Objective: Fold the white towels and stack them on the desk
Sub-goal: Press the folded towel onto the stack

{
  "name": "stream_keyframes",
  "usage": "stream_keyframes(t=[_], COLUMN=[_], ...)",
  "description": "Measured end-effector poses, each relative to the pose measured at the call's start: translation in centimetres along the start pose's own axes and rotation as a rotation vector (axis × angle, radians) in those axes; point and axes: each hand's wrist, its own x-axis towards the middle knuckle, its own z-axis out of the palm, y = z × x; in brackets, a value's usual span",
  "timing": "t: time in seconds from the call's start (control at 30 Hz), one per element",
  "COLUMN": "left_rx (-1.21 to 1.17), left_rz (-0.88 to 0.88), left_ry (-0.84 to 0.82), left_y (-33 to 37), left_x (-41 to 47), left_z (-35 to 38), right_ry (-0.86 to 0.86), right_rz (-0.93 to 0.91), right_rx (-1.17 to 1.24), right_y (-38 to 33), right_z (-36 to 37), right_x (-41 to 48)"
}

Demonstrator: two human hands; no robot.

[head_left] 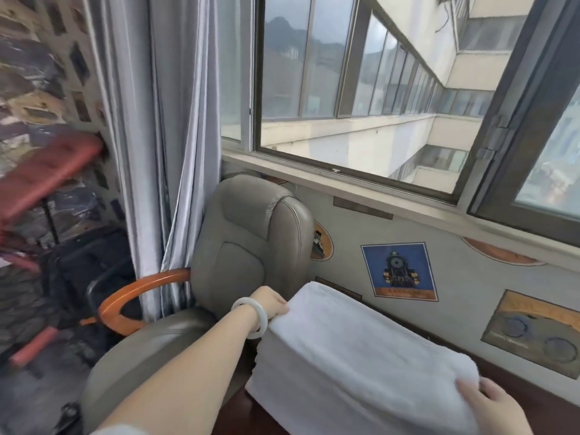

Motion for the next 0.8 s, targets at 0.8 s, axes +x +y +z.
stream_keyframes(t=[0.8], left_rx=[0.700], left_rz=[0.567], left_ry=[0.161], left_y=[2.5], left_x=[-3.6], left_z=[7.3], right_ry=[0.243], right_rz=[-0.387], right_rx=[-0.545], right_y=[1.7], right_z=[2.4], right_x=[-2.2])
